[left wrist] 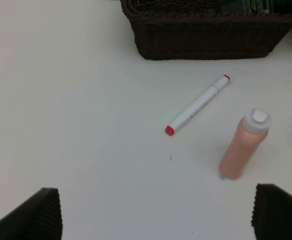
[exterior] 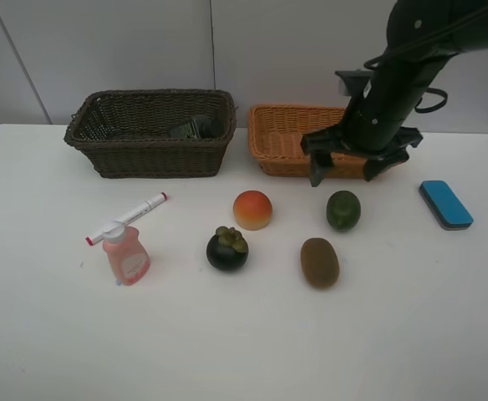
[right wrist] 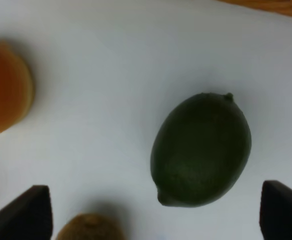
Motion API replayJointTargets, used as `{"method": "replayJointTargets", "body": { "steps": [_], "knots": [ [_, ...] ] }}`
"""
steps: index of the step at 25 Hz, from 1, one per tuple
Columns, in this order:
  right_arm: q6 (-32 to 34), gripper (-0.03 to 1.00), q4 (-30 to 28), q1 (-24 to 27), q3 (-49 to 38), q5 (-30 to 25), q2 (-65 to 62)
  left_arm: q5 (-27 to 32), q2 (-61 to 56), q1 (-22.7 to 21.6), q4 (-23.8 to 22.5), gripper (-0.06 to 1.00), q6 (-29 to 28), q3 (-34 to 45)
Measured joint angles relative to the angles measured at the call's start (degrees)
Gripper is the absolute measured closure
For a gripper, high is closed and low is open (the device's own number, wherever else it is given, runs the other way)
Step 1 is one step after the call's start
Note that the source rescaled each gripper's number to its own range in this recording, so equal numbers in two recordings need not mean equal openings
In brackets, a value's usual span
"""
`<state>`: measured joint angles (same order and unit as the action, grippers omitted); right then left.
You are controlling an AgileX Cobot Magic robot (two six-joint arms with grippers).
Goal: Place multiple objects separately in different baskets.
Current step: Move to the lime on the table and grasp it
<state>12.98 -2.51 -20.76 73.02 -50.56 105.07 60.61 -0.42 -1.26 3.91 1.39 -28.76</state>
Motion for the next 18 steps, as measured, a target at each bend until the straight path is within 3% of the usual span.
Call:
{"method": "replayJointTargets", "body": {
  "steps": [8,18],
  "knots": [
    [0.4,-0.03,3.0,2.3,-0.6,4.0,5.2,0.0,0.0,0.0,0.0,-0.05,0.0,0.0],
    [3.6,-0.03,4.1,2.9,-0.6,4.9,12.3,0.0,0.0,0.0,0.0,-0.05,0.0,0.0]
  ]
}}
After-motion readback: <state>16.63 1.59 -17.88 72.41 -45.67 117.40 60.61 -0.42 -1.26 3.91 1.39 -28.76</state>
